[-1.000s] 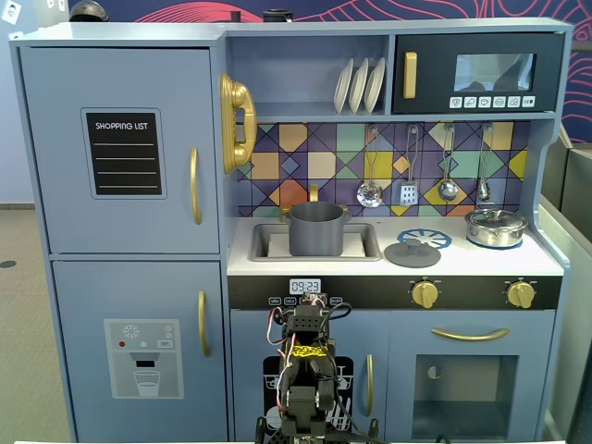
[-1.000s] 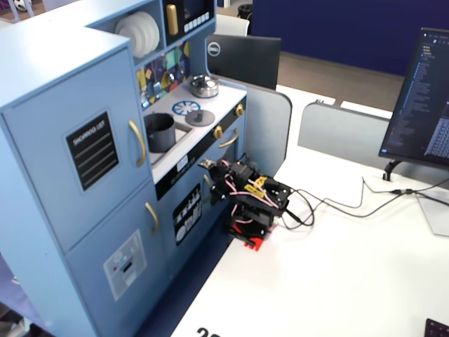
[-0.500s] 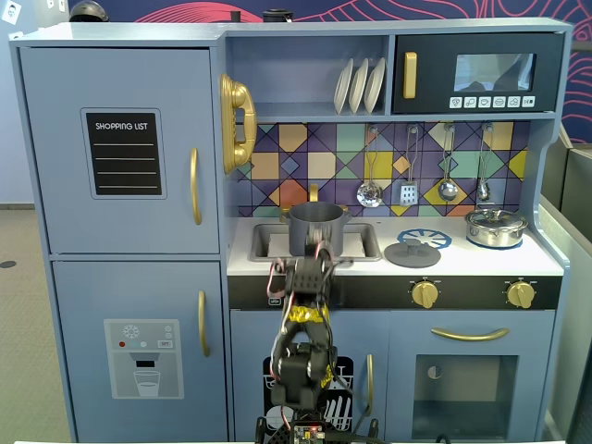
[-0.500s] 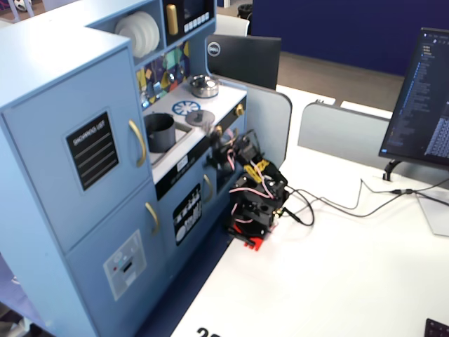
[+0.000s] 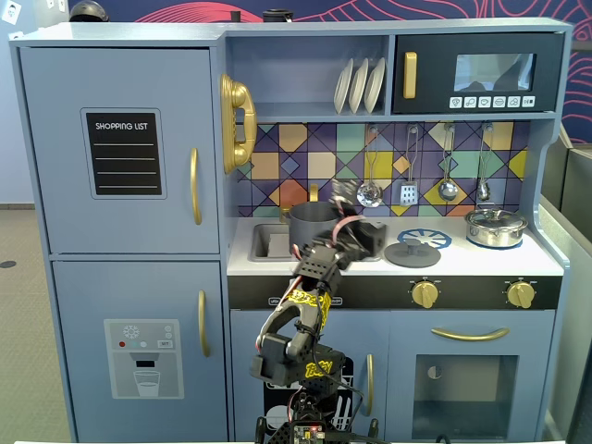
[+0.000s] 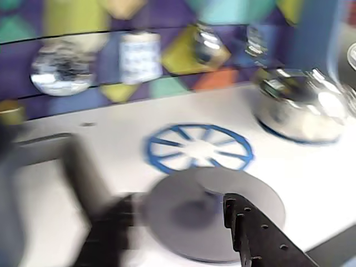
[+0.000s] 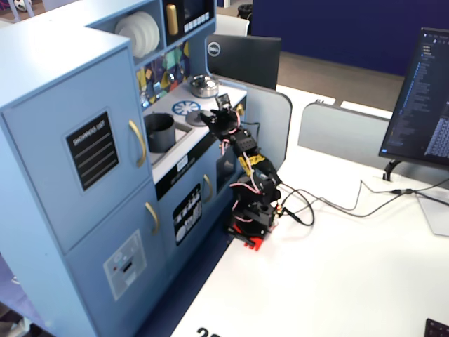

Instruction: Pick up the lid from the counter and put it on the gray recipient

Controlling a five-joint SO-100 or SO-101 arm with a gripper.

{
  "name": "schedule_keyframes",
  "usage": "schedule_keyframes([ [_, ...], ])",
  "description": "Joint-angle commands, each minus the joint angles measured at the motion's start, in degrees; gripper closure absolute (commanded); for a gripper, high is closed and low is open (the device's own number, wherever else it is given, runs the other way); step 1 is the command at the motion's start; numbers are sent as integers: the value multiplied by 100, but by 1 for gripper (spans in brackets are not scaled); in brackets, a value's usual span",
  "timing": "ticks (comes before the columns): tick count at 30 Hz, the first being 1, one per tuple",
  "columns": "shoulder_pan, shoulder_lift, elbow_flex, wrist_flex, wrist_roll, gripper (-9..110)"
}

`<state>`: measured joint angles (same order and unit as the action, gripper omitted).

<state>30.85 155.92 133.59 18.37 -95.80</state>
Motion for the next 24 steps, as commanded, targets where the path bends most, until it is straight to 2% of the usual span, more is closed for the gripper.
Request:
schedule_keyframes([
  [1, 299, -105, 369, -1090, 352, 74],
  [10, 483, -1415, 492, -2461, 562, 67],
  [24, 483, -3454, -765, -2936, 554, 68],
])
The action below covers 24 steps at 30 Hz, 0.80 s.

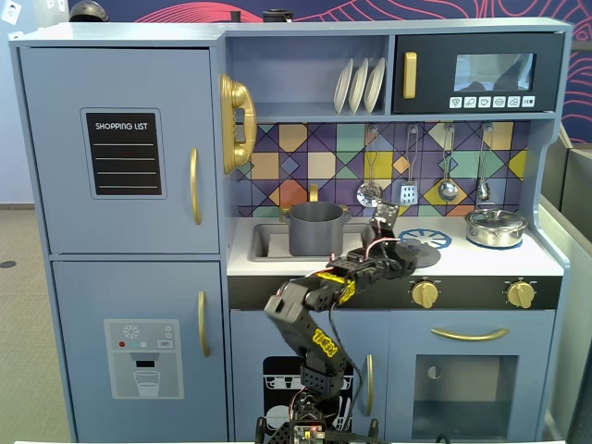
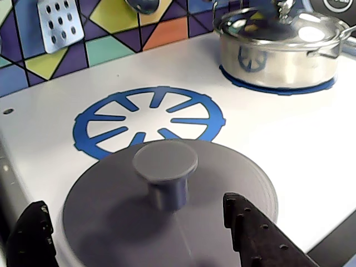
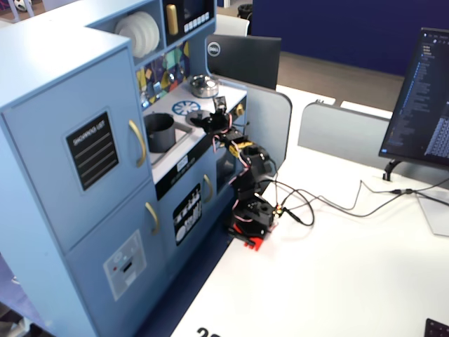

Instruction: Pick up the lid from the counter and put it on the gray recipient

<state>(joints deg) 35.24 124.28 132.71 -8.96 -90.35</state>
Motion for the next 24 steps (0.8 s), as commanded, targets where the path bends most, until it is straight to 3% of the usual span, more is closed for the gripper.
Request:
schedule_keyframes([
  [1, 35, -413, -791, -211, 9, 68],
  [13, 9, -1529, -1468, -413, 70, 73],
  [24, -35, -1863, -1239, -729, 88, 102],
])
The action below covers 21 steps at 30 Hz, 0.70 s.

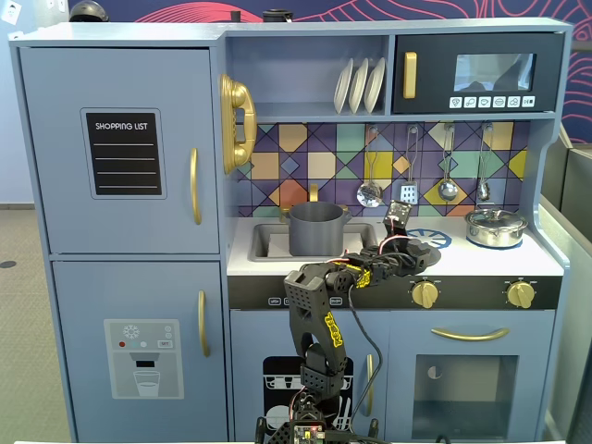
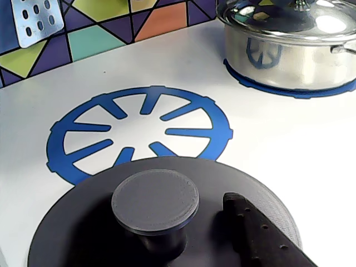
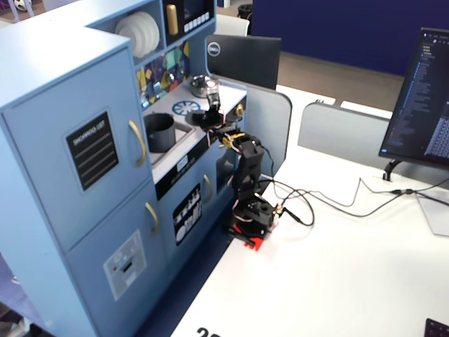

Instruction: Pick up the lid from the counter and put it on the gray recipient

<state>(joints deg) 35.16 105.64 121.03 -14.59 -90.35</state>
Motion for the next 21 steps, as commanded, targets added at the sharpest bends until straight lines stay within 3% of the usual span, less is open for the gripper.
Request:
schedule_keyframes([
  [1, -44, 18, -26, -202, 123, 102],
  [8, -202, 334, -272, -53, 202, 102],
  [21, -642, 1459, -2276, 1837, 35, 102],
])
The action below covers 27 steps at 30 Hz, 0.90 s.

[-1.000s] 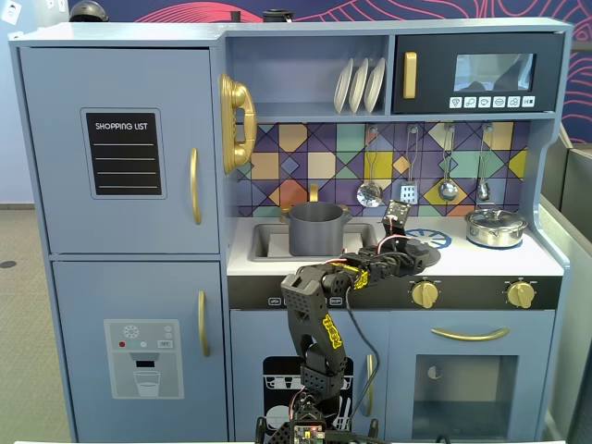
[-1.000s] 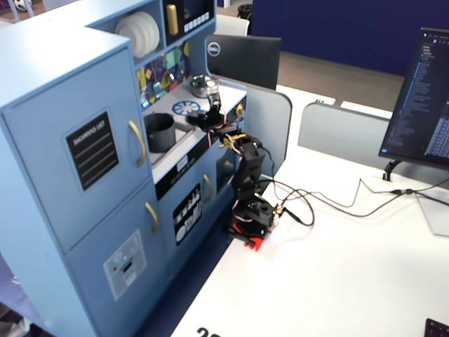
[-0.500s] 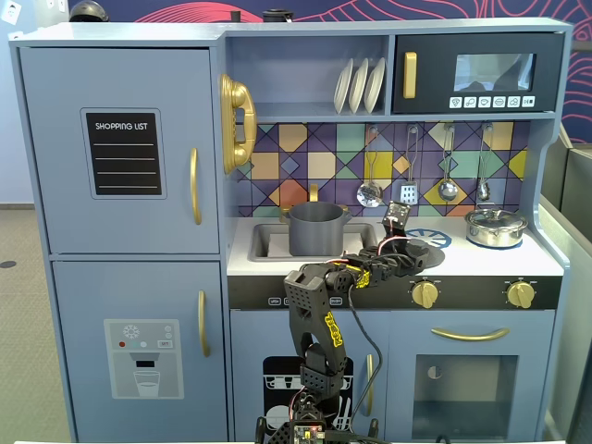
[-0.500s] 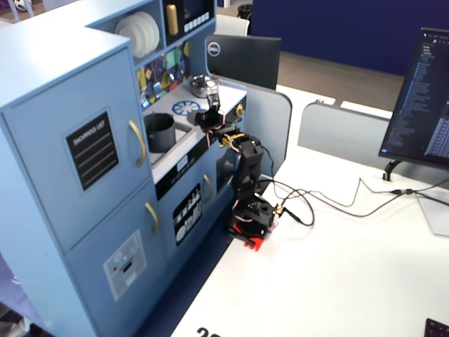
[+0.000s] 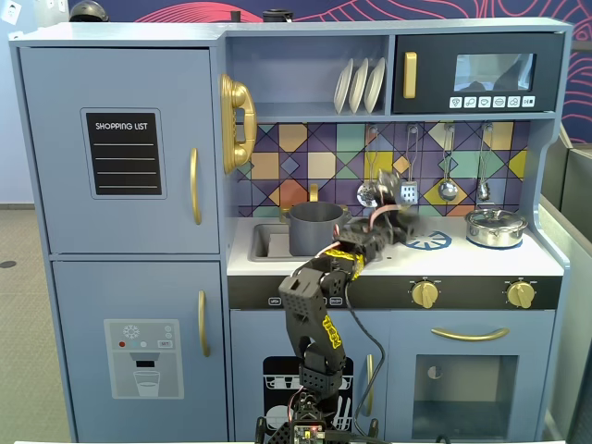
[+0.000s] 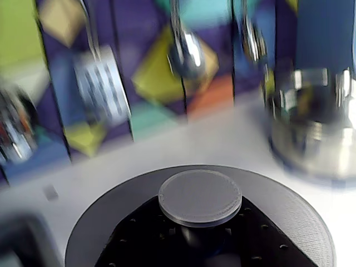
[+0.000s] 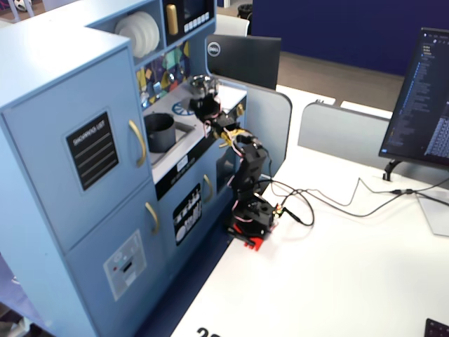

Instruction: Pick up the lid from the counter and put it on the gray recipient

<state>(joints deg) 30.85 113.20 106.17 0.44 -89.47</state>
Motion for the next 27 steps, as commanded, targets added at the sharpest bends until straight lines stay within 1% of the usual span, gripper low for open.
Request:
schedule_keyframes([
  [1, -299, 817, -879, 457, -18, 102],
  [5, -870, 1239, -1072, 984, 246, 102],
  [11, -1758, 1503, -721, 1187, 193, 102],
  [17, -2417, 1521, -123, 949, 9, 102],
  [27, -2892, 1169, 439, 316, -105, 102],
])
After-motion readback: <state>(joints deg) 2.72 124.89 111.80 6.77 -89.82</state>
